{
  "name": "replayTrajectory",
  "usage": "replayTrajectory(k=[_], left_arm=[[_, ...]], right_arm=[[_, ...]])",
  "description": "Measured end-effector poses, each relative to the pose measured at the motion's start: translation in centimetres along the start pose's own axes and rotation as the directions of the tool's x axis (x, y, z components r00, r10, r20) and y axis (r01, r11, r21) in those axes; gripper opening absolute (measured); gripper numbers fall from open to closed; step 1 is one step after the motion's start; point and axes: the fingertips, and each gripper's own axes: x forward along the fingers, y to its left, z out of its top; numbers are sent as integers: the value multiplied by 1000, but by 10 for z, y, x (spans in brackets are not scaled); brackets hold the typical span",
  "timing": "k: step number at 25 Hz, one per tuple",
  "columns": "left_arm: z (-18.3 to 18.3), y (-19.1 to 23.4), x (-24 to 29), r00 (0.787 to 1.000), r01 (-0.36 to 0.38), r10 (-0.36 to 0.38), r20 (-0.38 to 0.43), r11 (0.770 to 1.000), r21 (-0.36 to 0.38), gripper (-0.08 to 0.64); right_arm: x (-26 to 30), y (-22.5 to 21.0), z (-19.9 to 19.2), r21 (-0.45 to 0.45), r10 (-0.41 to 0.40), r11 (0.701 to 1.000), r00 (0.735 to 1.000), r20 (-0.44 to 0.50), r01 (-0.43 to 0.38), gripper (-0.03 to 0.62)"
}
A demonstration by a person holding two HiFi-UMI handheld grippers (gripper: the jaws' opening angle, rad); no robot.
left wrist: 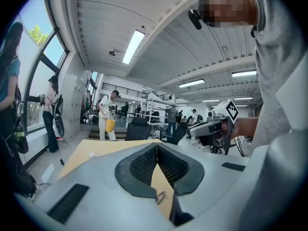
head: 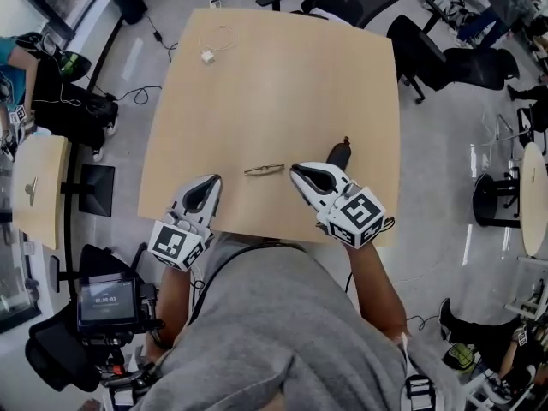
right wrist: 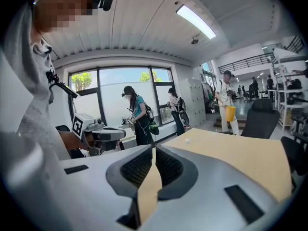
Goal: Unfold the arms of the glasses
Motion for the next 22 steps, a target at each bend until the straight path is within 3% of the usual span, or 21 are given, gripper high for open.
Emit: replayTrajectory(k=[8,15,22], left_arm=[[-50,20,43,992,73,-73,-100,997,-6,6],[-82,38,67,992,65,-69,-106,997,-35,6],[-138,42,86,968,67,-90,-233,992,-104,6]], right_arm=[[37,-33,-26,52,-5,999,998,-64,8,9],[65,-51,-49,63,7,998,995,-97,-1,9],[75,-61,-85,79,39,997,979,-198,-24,11]])
